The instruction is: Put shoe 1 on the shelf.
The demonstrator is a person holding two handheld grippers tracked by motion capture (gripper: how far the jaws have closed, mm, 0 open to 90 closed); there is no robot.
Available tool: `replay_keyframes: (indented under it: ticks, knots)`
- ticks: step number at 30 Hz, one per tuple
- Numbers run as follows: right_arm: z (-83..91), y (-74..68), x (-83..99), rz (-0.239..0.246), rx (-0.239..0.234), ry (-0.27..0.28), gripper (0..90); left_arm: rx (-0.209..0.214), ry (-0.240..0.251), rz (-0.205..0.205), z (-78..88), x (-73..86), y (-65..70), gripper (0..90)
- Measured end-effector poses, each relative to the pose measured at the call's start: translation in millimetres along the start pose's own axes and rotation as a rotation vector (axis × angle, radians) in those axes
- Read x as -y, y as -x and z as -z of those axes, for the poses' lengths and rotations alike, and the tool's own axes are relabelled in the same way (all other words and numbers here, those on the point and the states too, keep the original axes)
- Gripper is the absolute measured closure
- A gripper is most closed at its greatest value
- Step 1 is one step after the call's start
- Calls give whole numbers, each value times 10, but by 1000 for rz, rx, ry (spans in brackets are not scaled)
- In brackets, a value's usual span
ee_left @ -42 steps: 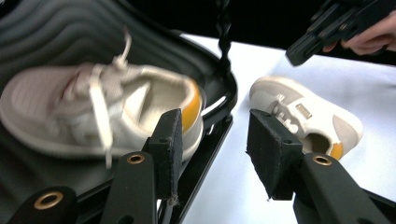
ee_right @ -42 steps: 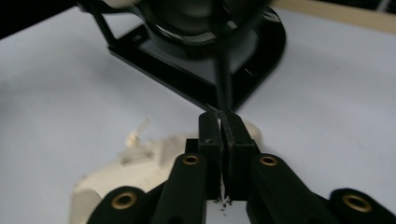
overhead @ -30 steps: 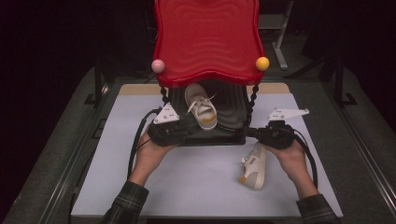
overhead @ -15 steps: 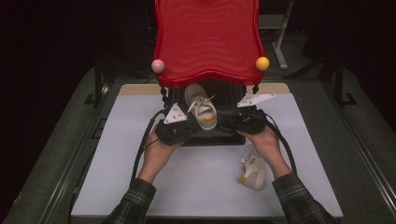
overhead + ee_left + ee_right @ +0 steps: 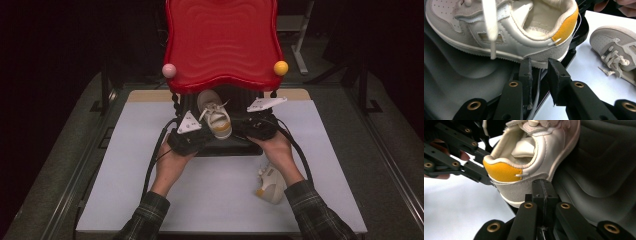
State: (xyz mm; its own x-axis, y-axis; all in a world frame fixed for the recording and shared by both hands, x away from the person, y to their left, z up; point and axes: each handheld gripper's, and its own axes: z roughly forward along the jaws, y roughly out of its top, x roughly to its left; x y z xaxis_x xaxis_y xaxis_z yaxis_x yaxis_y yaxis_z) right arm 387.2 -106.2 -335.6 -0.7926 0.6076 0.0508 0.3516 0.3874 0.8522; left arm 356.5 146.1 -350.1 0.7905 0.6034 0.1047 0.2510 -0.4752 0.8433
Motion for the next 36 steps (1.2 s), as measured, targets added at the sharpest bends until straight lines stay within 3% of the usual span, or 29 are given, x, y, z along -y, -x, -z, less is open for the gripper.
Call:
replay_keyframes:
  ticks: [3,8,18,24,31,36]
  knots:
    - [-5,-30,-19,15,-1,-2,898,-12,-3,1,19,3,6,744]
    - [-24,-35,-15,-1,-20,8,898,-48,-15,-6,48,-9,2,757]
    - [-148,-115,-56,6,-46,27,898,-198,-2,81,95,-25,-62,779]
    - [-225,-144,-58,1,-68,35,897,-220,-12,98,98,24,-90,779]
    - [-308,-155,-53,-2,-56,21,897,-268,-39,104,60,16,-94,786]
    - [-298,-154,-45,-12,-62,26,897,-239,-14,120,103,43,-94,752]
